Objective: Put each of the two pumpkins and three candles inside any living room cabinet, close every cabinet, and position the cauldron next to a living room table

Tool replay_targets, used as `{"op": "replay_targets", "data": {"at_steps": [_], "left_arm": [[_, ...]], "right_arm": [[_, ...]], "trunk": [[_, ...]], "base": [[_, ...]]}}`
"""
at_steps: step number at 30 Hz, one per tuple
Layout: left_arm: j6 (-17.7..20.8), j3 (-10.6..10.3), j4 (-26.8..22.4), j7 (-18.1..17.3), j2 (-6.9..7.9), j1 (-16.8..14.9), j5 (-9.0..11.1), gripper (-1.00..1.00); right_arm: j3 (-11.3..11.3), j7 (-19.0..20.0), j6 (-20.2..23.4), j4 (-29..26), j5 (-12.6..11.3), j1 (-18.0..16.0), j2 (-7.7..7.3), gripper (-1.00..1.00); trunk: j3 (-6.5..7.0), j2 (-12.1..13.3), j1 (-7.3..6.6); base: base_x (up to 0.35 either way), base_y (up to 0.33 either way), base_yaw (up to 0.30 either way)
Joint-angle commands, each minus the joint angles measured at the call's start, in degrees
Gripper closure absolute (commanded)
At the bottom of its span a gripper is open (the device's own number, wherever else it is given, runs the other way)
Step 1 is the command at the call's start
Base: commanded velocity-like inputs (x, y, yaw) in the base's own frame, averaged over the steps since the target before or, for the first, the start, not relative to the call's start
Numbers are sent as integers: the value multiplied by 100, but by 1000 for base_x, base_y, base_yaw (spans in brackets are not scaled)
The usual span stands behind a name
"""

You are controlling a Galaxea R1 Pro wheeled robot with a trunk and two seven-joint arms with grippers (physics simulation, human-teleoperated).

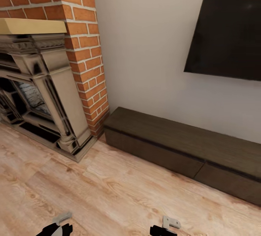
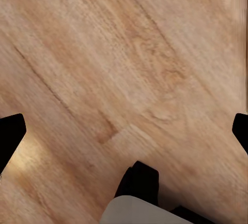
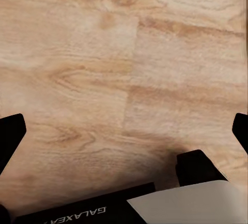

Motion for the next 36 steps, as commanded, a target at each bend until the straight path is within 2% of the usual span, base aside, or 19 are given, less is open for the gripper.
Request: {"op": "replay_targets", "data": {"at_steps": [1,9,30,36], "left_arm": [[0,1,-1,0,0,0,0,-100],[0,-5,-1,0,-1,-1,0,-100],[-9,1,-1,1,1,0,0,-100],[-9,-3,-2,0,0,0,0,-100]], "right_arm": [[-22,0,0,1,-1,0,0,-100],[-62,0,0,9,-1,0,0,-100],[-63,0,0,11,-1,0,0,-100],[-56,0,0,5,4,0,8,-100]], "trunk": [[0,0,0],[0,0,0],[0,0,0],[0,0,0]], "base": [[0,176,-278],[66,198,-278],[39,61,-278],[3,195,-271]]}}
